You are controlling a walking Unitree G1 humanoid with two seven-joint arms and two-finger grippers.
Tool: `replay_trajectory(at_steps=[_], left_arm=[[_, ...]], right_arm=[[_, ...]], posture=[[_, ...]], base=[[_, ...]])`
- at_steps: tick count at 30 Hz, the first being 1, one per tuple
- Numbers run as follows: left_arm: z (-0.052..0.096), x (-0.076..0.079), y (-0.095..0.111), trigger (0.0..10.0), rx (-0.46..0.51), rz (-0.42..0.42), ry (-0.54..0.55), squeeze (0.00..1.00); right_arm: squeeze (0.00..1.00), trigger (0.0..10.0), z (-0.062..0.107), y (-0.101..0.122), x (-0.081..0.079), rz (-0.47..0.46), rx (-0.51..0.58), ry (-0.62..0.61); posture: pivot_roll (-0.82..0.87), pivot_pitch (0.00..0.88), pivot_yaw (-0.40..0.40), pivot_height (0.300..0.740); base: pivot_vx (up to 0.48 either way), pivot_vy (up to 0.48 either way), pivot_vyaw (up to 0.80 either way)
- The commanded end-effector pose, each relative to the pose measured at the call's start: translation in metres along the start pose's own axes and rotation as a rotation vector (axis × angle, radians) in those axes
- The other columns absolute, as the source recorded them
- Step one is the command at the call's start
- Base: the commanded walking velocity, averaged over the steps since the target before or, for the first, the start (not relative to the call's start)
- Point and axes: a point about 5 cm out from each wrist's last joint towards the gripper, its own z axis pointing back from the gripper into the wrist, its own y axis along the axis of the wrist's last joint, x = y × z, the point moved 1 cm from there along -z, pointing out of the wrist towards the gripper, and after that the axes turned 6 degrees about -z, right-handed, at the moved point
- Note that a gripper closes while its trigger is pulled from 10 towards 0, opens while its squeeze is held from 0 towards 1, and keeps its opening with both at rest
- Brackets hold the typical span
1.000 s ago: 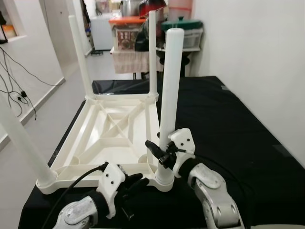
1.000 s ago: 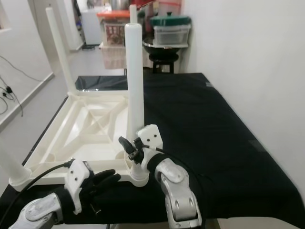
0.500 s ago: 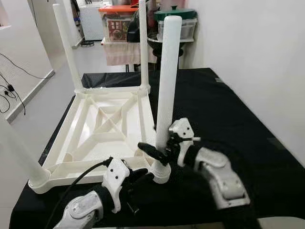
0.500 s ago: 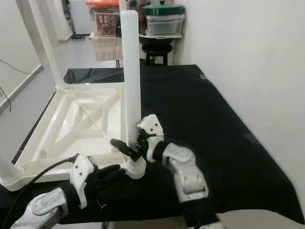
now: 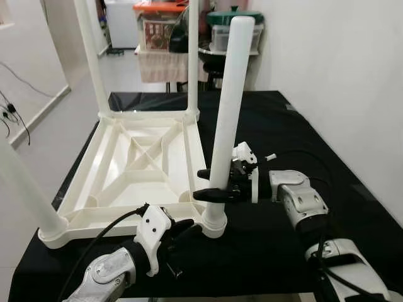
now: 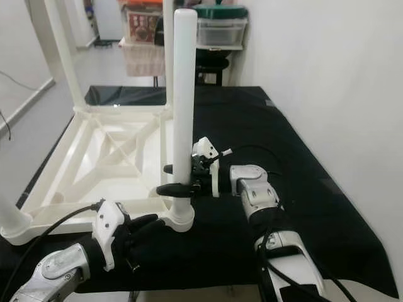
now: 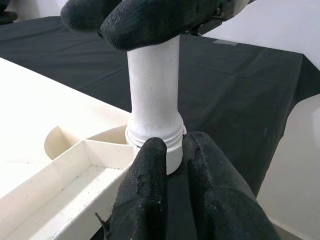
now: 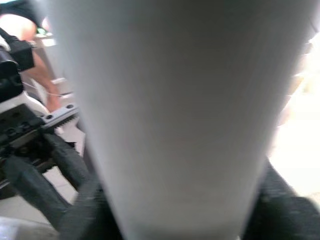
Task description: Building children table
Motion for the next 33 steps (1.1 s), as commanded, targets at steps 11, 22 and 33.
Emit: replay_trajectory(at_steps=[11,22,33], left_arm=[[0.003,-0.002,-0.004,10.0,-0.014,-0.003,0.002,0.0],[0.006,-0.003,-0.008,10.0,-0.033,0.004,-0.019,0.0],[-0.001,0.001,-0.007,10.0,-0.024,0.0,-0.037,0.0]], right_arm=[[0.0,0.0,0.014,-0.015,-0.007,0.008,0.131,-0.029],[0.0,0.0,-0.037,-0.063,-0.035,-0.09,0.104,-0.903],[1.0,10.0,-0.055,-0.054,-0.056,-0.149,0.132,-0.484]], posture=[[0.1,0.0,-0.051,0.74],[0.04,0.0,-0.012,0.74],[0.06,0.0,-0.024,0.74]], base=[[0.0,0.0,0.0],[0.0,0.0,0.0],[0.0,0.0,0.0]])
